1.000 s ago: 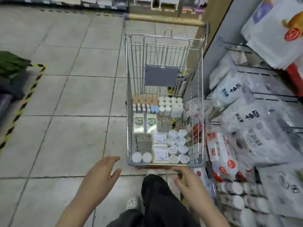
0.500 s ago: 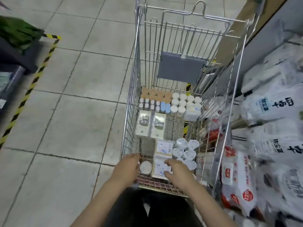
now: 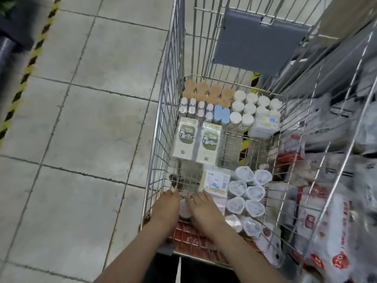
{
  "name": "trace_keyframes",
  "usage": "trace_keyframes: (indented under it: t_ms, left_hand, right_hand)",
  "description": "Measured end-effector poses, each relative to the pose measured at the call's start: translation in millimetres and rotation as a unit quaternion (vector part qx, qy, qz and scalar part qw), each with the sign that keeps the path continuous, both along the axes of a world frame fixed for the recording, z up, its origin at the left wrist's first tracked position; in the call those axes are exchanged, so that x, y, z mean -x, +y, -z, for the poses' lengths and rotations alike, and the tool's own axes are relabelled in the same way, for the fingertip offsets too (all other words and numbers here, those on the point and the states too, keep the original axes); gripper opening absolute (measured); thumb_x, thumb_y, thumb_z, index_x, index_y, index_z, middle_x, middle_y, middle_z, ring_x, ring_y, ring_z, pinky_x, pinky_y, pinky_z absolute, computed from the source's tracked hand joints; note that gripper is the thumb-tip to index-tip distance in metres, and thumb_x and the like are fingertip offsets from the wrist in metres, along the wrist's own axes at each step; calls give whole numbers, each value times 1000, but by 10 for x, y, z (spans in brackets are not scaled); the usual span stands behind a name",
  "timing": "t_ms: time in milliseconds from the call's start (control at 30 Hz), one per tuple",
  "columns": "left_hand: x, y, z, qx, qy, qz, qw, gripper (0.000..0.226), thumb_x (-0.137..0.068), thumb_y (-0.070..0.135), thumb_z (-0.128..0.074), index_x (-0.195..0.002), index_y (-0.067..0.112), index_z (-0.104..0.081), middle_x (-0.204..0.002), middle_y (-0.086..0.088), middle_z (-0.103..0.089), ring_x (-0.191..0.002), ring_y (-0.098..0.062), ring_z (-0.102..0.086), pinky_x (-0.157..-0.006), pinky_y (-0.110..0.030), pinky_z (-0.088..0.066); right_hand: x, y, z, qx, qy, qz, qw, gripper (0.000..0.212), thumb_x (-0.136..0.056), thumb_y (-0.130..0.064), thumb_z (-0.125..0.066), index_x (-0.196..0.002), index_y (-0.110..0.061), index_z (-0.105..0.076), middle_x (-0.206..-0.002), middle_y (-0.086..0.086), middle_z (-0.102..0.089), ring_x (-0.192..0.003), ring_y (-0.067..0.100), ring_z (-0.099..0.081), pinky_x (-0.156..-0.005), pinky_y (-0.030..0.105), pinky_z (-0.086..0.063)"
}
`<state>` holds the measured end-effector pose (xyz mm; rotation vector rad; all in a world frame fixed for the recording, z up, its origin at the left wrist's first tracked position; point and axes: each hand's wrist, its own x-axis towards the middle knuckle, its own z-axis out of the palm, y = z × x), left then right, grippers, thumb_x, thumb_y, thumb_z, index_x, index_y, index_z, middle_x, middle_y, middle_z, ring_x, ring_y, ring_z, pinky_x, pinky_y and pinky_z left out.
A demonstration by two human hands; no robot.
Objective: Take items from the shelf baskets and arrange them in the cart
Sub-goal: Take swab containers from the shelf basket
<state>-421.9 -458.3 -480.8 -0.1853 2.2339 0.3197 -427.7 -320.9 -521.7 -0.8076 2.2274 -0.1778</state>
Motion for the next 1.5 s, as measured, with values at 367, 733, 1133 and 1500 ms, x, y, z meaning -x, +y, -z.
trace_keyframes:
  t_ms: [367,733,1133,1500]
  left_hand:
    - [-117,15,315,48,30,1,998,48,-92,2,-45,-138,9,-33,-141,-9,-37,-130,-22,-35,-103,-27,-32]
    - [-38,50,394,72,-24,12,997,52,-90,10,-54,-138,10,-33,-141,-11,-37,-131,-24,-35,-99,-32,-42]
    - [52,139,43,-77,87,-112,987,67,-72,39,-74,-127,15,-43,-119,-2,-50,-111,-20,-44,-88,-30,-43]
    - [180,-170,-1630,-270,233,-239,903,59,-66,11,-76,-114,28,-47,-108,12,-53,-89,-1,-58,-61,-11,-46]
  right_hand:
    - [59,-130,298,-20,23,-69,997,57,-88,-20,-56,-139,-4,-36,-130,14,-53,-129,31,-40,-119,43,6]
    - [254,354,-249,169,-26,181,969,73,-83,-27,-68,-146,-21,-32,-144,-3,-42,-136,13,-31,-110,12,0]
    - [189,902,-634,147,-93,407,897,78,-76,-27,-77,-143,-32,-38,-127,-20,-42,-117,0,-40,-82,0,-30]
    - [40,1076,-1843,255,-79,521,811,57,-74,-26,-82,-108,-44,-41,-111,-32,-49,-103,-6,-50,-75,4,-38]
